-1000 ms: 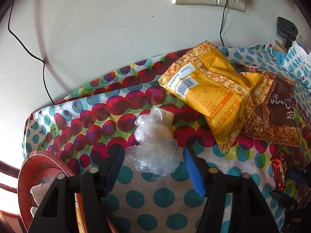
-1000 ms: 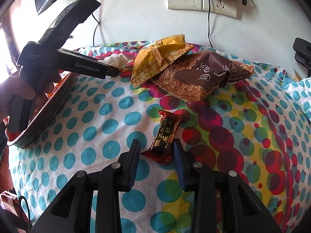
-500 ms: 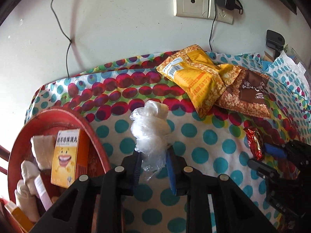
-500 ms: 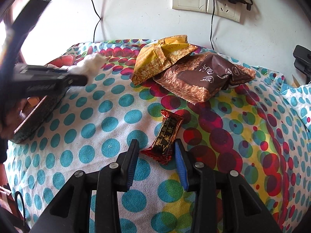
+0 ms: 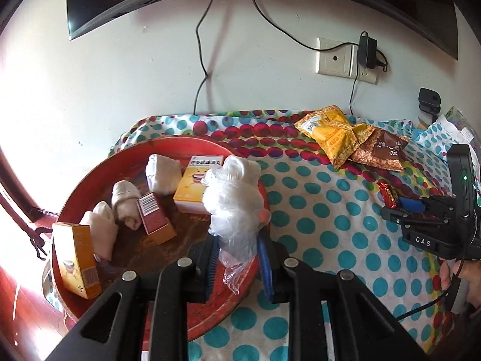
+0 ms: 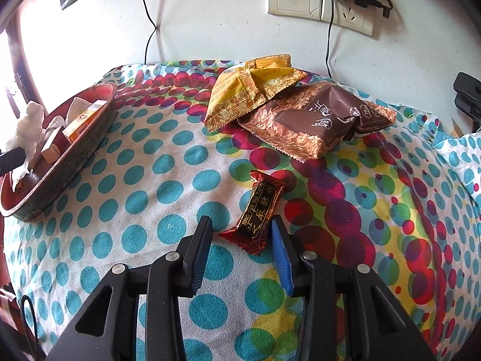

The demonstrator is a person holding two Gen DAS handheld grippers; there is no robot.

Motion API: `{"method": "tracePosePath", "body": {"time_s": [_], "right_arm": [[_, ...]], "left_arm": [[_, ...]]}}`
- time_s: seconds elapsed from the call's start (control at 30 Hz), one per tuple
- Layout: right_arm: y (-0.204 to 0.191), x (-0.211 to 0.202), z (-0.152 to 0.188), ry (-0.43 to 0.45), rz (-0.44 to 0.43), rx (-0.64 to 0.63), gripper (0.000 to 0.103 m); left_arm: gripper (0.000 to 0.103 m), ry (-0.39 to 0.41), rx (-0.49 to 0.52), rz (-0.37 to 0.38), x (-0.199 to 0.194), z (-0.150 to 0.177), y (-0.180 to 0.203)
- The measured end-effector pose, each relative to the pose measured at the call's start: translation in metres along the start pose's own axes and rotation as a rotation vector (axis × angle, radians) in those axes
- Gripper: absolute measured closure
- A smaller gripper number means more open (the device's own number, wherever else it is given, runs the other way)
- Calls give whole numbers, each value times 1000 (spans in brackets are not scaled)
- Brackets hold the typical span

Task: Organize objects
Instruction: 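Carry the plastic bag into the red tray and open the left gripper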

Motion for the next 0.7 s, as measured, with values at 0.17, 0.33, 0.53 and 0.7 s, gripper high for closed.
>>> {"method": "tracePosePath", "body": {"time_s": [0.17, 0.33, 0.53, 0.7], "right_arm": [[1, 0, 0, 4, 1, 12, 63], [8, -3, -1, 19, 13, 49, 62], [13, -6, -1, 26, 21, 78, 61], [11, -3, -3, 12, 32, 71, 61]], "left_arm": [[79, 8, -39, -20, 1, 6, -23], [79, 24, -67, -36, -1, 6, -42], [79, 11, -86, -77, 3, 11, -70], [79, -16, -158, -83, 7, 18, -103]]}}
Point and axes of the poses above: each gripper's, at about its wrist camera, not at the fingertips, and x roughly the way its jaws point, y to its right, z to its underside, the point moved 2 cm from there along x, roughly the way its jaws point, and after that the axes turned 3 degrees about y, right-handed, at the moved point
